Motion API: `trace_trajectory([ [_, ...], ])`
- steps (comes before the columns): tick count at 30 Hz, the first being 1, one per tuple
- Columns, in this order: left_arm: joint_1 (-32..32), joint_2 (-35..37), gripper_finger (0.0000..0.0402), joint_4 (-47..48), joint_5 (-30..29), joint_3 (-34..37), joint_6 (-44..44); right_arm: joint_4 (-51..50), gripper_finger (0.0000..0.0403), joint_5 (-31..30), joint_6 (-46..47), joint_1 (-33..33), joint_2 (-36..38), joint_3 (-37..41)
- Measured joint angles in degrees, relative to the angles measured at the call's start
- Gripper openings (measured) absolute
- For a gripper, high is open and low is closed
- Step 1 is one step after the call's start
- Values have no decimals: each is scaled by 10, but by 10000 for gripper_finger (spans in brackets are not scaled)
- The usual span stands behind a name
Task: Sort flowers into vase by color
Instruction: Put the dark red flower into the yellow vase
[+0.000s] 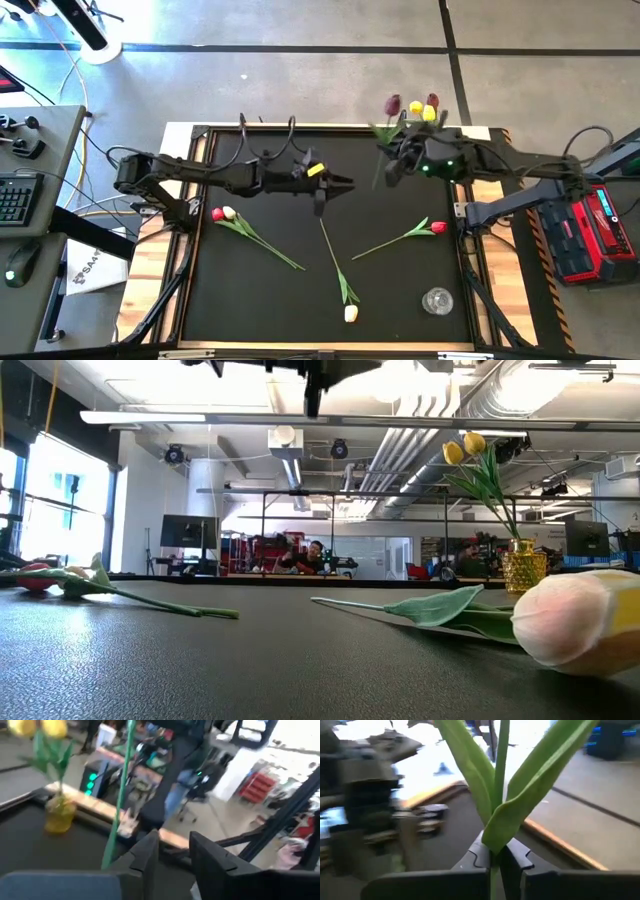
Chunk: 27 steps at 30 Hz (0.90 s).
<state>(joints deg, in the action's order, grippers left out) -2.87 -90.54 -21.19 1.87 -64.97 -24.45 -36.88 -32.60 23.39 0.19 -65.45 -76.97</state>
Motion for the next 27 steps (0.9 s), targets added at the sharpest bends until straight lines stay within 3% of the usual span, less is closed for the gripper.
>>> trace_trajectory([
  [4, 2, 0, 110, 18, 4, 0, 0, -85, 3, -114, 18, -1, 37, 0],
  [9, 0, 0, 110, 13, 1, 0, 0, -209, 2, -233, 106, -1, 78, 0],
  [22, 8, 0, 110, -75, 2, 0, 8, -530, 1, -409, 369, -17, 134, 0],
  [27, 10, 0, 110, -84, 4, 0, 5, -513, 1, -422, 406, -21, 147, 26],
])
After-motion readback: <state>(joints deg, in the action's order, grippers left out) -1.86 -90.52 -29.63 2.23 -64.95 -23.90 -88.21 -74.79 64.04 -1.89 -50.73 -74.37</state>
